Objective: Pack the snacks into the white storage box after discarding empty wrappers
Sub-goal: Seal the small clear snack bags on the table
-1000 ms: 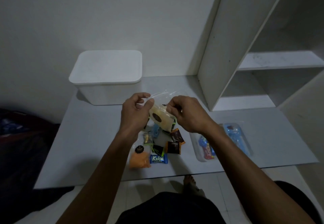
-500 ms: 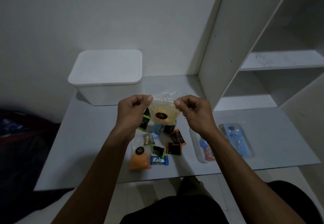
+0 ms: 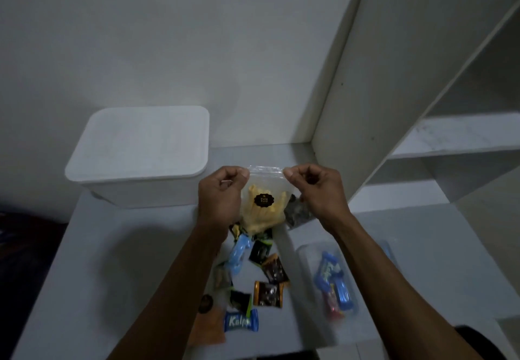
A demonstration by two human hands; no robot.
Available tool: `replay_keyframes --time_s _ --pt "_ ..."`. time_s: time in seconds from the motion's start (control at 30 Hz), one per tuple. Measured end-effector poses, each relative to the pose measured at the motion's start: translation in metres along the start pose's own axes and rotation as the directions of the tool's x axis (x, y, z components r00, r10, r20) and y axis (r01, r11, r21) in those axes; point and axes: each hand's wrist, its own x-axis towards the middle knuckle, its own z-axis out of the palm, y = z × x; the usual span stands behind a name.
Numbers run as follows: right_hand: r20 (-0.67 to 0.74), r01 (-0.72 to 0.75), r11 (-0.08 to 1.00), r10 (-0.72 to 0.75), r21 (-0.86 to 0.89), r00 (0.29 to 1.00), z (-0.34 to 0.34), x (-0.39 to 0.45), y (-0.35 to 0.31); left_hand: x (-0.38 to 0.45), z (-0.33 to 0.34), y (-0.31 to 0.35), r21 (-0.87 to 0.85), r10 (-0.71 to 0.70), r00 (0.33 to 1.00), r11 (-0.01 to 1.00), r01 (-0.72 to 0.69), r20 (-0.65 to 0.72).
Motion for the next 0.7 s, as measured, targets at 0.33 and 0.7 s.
replay_keyframes --time_s 0.33,0.7 --pt "-0.018 0.005 1.0 -0.006 -0.015 1.0 0.037 0.159 0.036 0.142 0.059 -0.037 -0.02 -0.116 0.964 0.993 0.115 -0.24" --pt "-0.068 -0.071 0.997 0.072 0.011 0.995 0.107 0.263 0.116 0.24 0.086 -0.099 -0.001 -0.224 0.854 0.967 0.253 -0.469"
